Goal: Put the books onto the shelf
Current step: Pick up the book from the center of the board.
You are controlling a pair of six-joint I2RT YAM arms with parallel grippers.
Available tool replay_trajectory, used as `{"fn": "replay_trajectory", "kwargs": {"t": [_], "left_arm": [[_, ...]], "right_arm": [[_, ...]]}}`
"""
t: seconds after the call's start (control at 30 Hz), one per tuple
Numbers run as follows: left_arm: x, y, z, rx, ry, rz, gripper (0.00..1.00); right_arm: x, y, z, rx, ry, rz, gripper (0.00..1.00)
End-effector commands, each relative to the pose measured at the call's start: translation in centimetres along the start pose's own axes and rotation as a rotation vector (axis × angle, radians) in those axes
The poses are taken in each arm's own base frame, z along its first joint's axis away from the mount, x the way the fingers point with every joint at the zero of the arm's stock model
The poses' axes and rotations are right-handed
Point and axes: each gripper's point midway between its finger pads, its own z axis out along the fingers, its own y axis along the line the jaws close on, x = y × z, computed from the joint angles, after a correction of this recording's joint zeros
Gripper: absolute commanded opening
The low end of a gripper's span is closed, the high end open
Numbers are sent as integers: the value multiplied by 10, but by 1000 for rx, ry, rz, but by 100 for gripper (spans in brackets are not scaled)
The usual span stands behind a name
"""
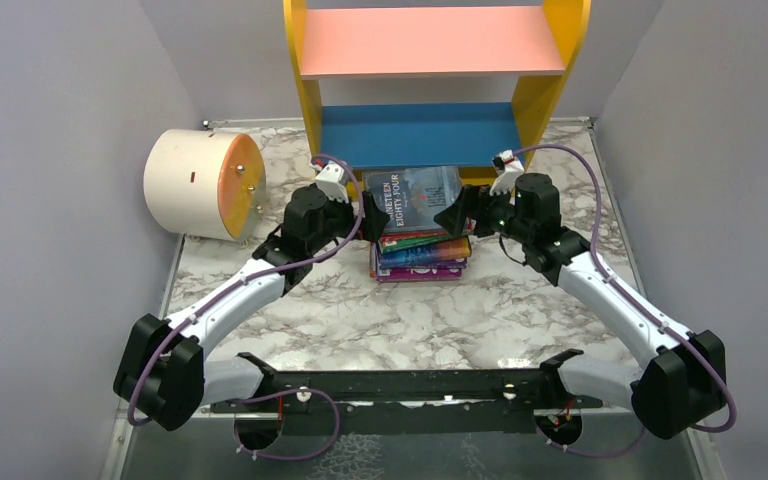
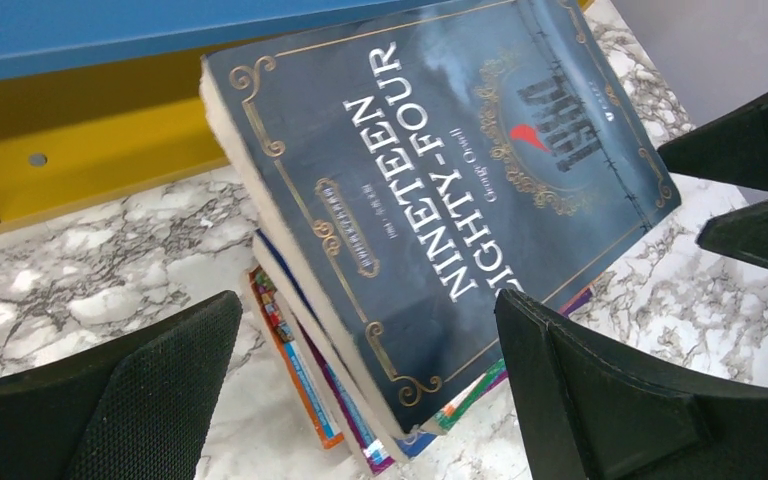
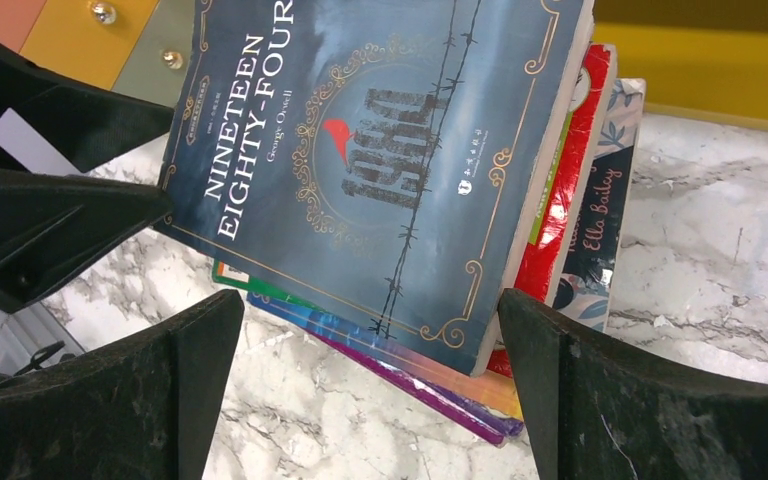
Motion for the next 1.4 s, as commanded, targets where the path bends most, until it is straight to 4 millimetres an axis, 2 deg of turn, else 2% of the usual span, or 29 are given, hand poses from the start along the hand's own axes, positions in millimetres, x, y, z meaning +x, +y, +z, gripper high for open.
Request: {"fn": "replay_trajectory", "kwargs": {"t": [0.0, 0.17, 0.5, 0.87, 1.37], "left_arm": [[2, 8, 1, 51, -14, -87, 95], [6, 14, 1, 88, -16, -146, 93], [4, 4, 2, 152, -25, -149, 93], [12, -6, 8, 223, 12, -162, 93], [12, -10, 12, 257, 14, -161, 93]], "right_arm": [[4, 8, 5, -56, 12, 2, 97], [7, 6, 5, -53, 19, -7, 97], [10, 7, 9, -67, 32, -9, 96], [9, 6, 10, -65, 36, -19, 96], [14, 9, 15, -95, 52, -15, 96]]}}
